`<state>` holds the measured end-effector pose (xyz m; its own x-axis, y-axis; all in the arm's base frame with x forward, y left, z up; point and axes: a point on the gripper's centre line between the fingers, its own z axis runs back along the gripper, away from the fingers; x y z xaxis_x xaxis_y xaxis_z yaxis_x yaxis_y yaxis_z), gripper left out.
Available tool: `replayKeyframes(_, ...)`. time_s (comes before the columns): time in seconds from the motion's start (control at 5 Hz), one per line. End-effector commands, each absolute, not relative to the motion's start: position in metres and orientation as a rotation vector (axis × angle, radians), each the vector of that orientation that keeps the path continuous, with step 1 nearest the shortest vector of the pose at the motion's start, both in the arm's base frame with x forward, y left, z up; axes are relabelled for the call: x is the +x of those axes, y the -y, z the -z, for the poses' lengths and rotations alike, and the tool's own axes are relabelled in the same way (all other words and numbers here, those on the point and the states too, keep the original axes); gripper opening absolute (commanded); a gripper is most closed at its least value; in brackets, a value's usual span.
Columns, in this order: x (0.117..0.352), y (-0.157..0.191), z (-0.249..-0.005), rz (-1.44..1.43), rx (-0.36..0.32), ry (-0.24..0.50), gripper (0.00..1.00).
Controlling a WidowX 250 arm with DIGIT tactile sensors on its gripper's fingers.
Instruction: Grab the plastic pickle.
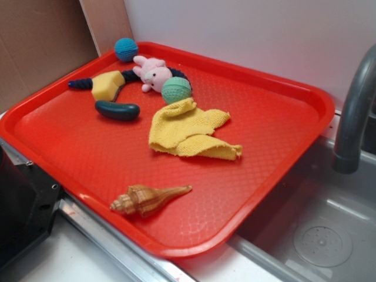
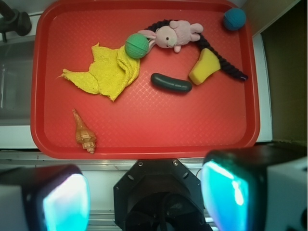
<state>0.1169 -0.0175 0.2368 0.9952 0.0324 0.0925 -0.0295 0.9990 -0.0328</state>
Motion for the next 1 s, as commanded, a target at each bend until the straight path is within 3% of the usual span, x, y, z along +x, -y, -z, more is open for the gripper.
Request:
replayKeyframes(0.0, 0.117, 0.017, -0.237, -0.031, -0.031, 0.093, 1.0)
replayKeyframes(0.2, 0.157, -0.009, -0.199, 0.22, -0.009, 0.011, 1.0)
replayKeyframes(0.4, 0.186, -0.016, -0.158, 0.47, -0.007, -0.005, 1.0)
replayKeyframes(0.6, 0.202, -0.013, -0.118, 0.659, -0.031, -0.01, 1.0)
replayKeyframes(0.8, 0.209, -0.012, -0.083, 0.788, 0.036, 0.021, 1.0)
